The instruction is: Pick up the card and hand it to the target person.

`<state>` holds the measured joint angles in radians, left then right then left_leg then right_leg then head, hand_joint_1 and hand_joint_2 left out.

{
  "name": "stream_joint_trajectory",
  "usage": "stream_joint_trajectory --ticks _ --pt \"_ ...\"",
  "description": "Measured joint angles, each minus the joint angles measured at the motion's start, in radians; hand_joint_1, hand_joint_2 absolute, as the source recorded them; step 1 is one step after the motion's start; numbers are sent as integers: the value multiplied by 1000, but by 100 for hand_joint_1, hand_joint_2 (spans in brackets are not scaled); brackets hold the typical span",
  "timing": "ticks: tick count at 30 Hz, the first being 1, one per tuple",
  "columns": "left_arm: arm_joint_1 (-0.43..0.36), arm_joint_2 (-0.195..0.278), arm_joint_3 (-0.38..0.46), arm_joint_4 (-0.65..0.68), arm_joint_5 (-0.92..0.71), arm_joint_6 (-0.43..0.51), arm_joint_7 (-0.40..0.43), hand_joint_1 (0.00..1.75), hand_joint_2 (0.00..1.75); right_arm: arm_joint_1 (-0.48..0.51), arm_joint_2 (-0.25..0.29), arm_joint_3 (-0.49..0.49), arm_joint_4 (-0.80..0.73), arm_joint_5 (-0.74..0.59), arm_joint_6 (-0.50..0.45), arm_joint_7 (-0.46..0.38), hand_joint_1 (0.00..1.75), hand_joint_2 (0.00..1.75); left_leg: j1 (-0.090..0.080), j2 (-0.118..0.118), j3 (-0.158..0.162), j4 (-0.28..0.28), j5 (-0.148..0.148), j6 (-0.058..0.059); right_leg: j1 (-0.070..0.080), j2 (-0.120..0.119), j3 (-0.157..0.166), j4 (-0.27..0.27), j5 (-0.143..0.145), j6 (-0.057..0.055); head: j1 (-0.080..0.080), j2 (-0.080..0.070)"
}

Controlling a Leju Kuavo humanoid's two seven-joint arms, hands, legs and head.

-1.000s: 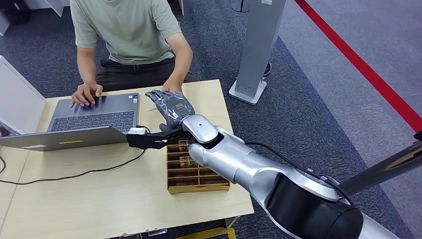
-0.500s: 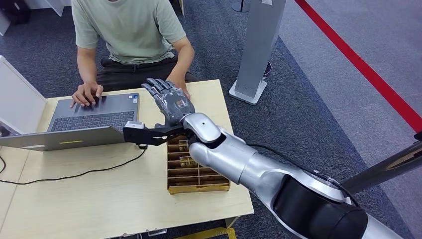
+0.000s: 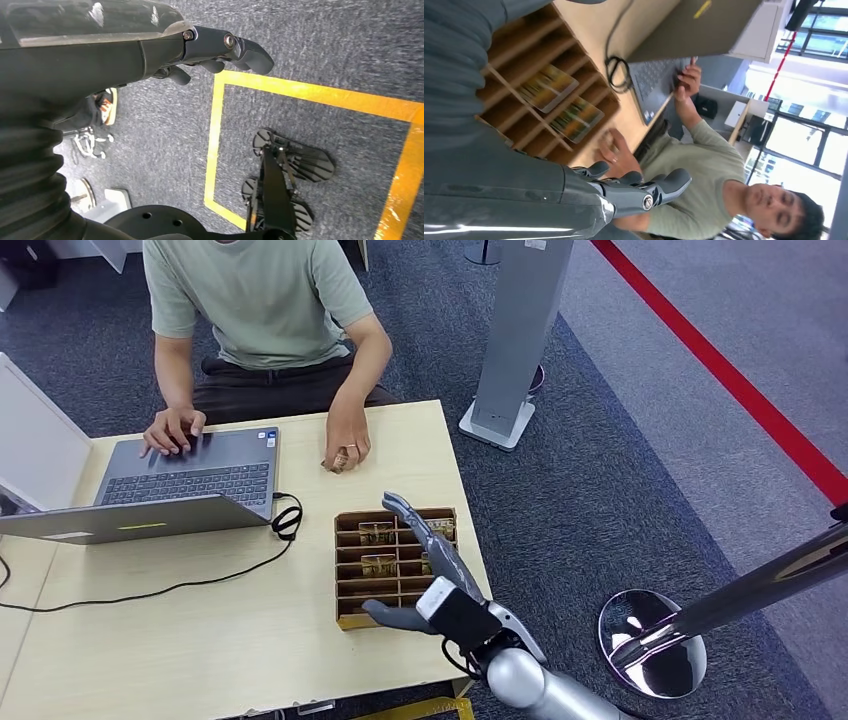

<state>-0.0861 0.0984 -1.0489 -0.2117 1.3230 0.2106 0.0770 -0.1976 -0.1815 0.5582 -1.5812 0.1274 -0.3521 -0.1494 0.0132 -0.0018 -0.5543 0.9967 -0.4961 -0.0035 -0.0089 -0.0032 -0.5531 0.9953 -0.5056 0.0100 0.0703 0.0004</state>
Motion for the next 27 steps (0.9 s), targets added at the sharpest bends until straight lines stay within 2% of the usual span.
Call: stream_joint_trajectory --ticks 4,8,18,27 --pt "-1 0 1 0 3 8 -5 0 175 139 -16 -39 -22 -90 34 -53 0 175 0 0 0 0 0 0 0 0 0 0 0 0 0 0" --pt "-3 0 1 0 3 11 -4 0 175 200 -18 -43 -1 -146 46 -92 0 175 0 0 0 0 0 0 0 0 0 1 0 0 0 0" --pt "-8 0 1 0 3 8 -19 0 175 204 -14 -41 36 -120 39 -111 0 175 0 0 1 0 1 0 0 0 1 1 0 0 0 0" --pt "-8 0 1 0 1 10 5 0 175 202 -7 -45 45 -97 42 -117 0 175 0 0 1 0 1 0 0 0 0 1 0 0 0 0"
